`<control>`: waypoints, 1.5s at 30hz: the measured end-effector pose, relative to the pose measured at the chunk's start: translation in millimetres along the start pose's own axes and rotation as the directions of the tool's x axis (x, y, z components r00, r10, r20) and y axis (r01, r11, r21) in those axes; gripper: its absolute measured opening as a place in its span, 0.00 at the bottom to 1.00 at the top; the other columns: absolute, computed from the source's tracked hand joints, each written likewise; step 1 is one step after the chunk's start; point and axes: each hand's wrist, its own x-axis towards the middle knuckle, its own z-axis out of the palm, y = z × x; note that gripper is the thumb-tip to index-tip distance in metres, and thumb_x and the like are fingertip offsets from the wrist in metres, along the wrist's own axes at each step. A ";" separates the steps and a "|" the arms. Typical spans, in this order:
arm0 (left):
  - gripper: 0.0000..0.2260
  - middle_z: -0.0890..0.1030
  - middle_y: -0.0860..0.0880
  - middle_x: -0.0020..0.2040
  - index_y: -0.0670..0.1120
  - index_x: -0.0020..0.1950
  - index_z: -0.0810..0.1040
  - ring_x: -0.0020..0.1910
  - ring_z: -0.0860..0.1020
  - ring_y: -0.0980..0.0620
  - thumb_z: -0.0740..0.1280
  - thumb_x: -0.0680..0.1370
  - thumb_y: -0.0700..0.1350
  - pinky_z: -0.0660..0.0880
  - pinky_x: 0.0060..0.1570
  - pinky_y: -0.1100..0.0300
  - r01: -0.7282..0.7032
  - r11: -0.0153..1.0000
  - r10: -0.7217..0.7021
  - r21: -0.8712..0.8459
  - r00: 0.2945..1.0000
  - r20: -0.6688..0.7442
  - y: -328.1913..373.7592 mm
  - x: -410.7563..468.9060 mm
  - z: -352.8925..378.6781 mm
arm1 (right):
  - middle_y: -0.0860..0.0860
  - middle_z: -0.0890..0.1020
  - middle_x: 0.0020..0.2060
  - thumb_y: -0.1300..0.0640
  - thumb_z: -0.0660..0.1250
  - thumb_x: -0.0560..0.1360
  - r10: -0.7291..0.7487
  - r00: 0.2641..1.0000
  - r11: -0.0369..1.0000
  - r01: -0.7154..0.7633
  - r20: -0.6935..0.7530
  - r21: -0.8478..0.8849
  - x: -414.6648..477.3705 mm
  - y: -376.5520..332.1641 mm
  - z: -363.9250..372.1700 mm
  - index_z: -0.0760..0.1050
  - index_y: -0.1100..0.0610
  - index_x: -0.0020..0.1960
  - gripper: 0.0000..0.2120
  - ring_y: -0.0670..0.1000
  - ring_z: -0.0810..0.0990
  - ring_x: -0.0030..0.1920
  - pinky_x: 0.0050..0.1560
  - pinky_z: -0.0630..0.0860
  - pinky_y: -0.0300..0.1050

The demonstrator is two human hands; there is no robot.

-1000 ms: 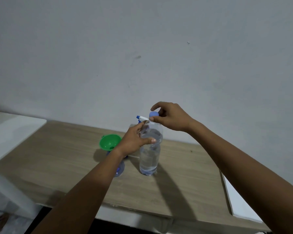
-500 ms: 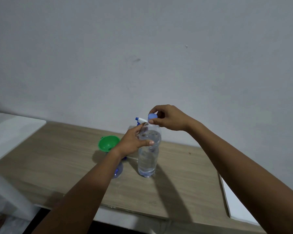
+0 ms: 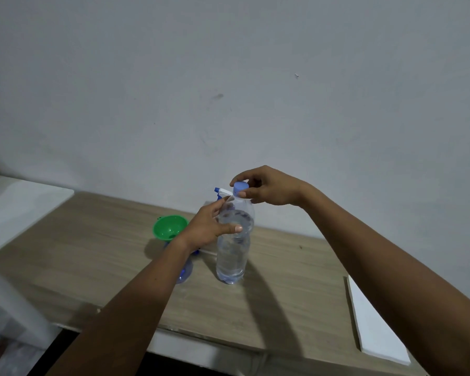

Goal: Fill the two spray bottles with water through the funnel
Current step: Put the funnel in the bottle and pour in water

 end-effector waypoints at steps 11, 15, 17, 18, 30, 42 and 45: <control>0.39 0.75 0.54 0.70 0.53 0.76 0.67 0.70 0.72 0.57 0.80 0.69 0.43 0.72 0.64 0.63 0.011 1.000 -0.011 0.016 1.000 -0.015 3.6 -0.6 -0.8 | 0.50 0.83 0.44 0.48 0.74 0.76 0.008 0.977 0.998 -0.020 -0.215 -0.053 4.9 2.6 15.8 0.80 0.51 0.53 0.09 0.47 0.81 0.41 0.47 0.82 0.50; 0.39 0.75 0.54 0.70 0.54 0.76 0.68 0.70 0.72 0.56 0.81 0.69 0.45 0.73 0.65 0.61 0.013 0.999 -0.012 0.039 1.000 -0.009 2.8 0.9 -2.1 | 0.48 0.81 0.56 0.52 0.68 0.81 -0.016 0.985 0.992 0.037 -0.172 0.124 0.4 6.1 7.0 0.79 0.51 0.61 0.09 0.51 0.84 0.52 0.50 0.85 0.52; 0.38 0.76 0.54 0.70 0.54 0.75 0.69 0.70 0.73 0.56 0.81 0.68 0.45 0.72 0.67 0.58 0.016 0.999 -0.015 0.040 1.000 -0.010 1.8 1.0 -1.9 | 0.49 0.81 0.58 0.54 0.67 0.82 -0.003 0.953 0.963 0.085 -0.304 0.257 -2.8 13.7 6.2 0.78 0.54 0.64 0.12 0.52 0.84 0.52 0.53 0.85 0.52; 0.38 0.76 0.54 0.70 0.53 0.75 0.69 0.70 0.73 0.56 0.81 0.68 0.45 0.73 0.67 0.58 0.014 0.999 -0.013 0.039 1.000 -0.011 1.8 0.7 -1.8 | 0.50 0.81 0.58 0.55 0.68 0.81 0.033 0.912 0.947 0.102 -0.408 0.304 -4.6 21.3 10.3 0.78 0.54 0.64 0.12 0.51 0.83 0.50 0.54 0.84 0.52; 0.36 0.75 0.53 0.70 0.50 0.76 0.68 0.69 0.73 0.58 0.78 0.71 0.39 0.74 0.64 0.64 0.013 0.999 -0.012 0.040 0.999 -0.040 4.9 -0.9 2.3 | 0.49 0.86 0.48 0.51 0.72 0.73 0.587 0.742 0.809 -0.530 -0.323 0.253 -84.6 159.9 210.5 0.82 0.50 0.49 0.06 0.53 0.83 0.49 0.49 0.78 0.45; 0.41 0.69 0.54 0.75 0.50 0.80 0.59 0.71 0.70 0.58 0.76 0.73 0.38 0.74 0.61 0.69 0.001 1.000 -0.001 -0.016 1.000 -0.025 4.3 -5.9 6.6 | 0.52 0.76 0.63 0.47 0.80 0.67 0.468 0.783 0.882 -0.388 -0.410 0.266 -75.9 161.3 221.6 0.73 0.49 0.71 0.34 0.53 0.77 0.63 0.61 0.76 0.48; 0.44 0.68 0.55 0.74 0.51 0.81 0.56 0.70 0.72 0.57 0.77 0.72 0.37 0.74 0.65 0.62 0.012 0.992 -0.022 -0.123 0.996 -0.084 -5.9 -19.9 11.3 | 0.48 0.74 0.68 0.49 0.83 0.65 0.402 0.792 0.880 -0.197 -0.459 0.432 -55.8 128.2 197.6 0.65 0.48 0.77 0.45 0.48 0.75 0.64 0.61 0.75 0.46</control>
